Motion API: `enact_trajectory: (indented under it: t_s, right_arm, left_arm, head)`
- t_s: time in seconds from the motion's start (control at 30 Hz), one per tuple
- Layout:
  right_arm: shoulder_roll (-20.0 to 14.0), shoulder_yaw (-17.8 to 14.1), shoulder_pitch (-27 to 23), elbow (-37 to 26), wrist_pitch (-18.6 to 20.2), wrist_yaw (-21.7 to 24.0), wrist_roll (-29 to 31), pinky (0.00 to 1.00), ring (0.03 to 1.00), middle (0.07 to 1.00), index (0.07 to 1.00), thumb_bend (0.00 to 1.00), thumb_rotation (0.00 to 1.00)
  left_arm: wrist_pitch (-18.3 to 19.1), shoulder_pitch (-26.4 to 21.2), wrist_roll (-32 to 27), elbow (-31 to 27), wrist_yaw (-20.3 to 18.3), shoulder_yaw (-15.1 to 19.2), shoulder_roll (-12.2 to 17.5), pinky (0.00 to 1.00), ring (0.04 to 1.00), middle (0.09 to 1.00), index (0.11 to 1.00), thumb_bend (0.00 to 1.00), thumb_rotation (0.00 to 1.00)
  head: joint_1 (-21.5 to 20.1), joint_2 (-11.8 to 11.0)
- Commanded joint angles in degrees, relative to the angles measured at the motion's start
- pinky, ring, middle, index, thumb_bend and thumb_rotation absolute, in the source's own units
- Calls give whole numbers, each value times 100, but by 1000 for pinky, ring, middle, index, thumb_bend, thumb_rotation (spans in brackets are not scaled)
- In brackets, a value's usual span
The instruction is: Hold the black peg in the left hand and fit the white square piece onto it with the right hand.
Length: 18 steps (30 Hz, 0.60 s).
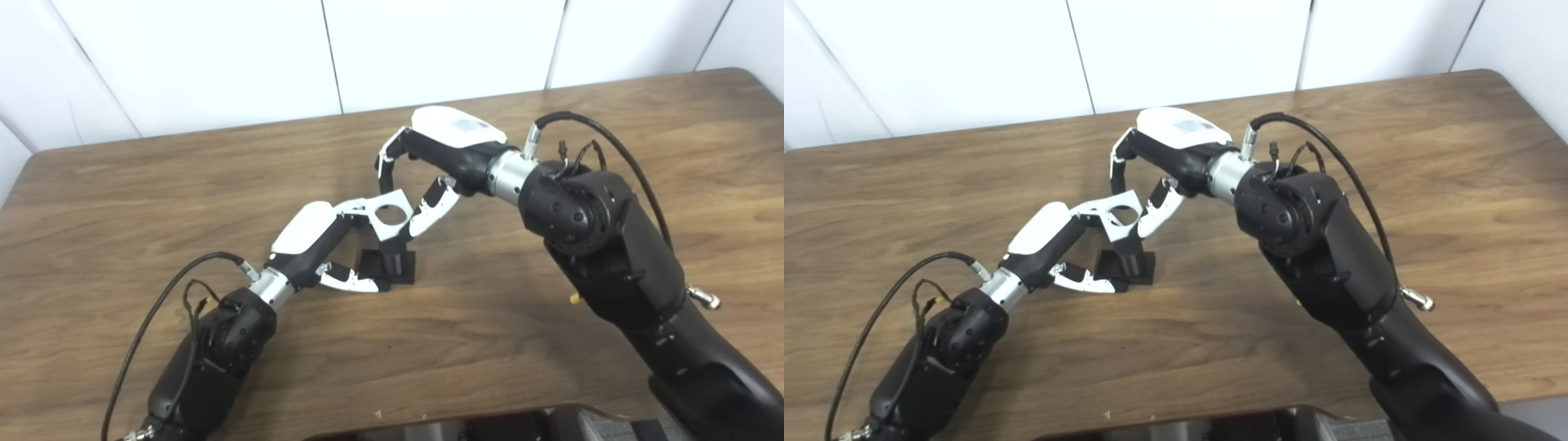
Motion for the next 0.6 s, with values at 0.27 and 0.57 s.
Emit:
enact_trajectory:
  t_s: [0.27,0.57]
  right_arm:
    - [93,83,-36,60,-161,-153,-81,731,793,747,479,522,140]
    - [27,86,7,100,-215,-131,-58,739,794,751,479,521,140]
  left_arm:
    - [437,222,178,267,-378,-131,94,776,892,880,564,878,216]
    - [510,233,192,202,-429,-139,85,774,893,881,565,874,224]
  head:
    - [53,67]
    - [88,105]
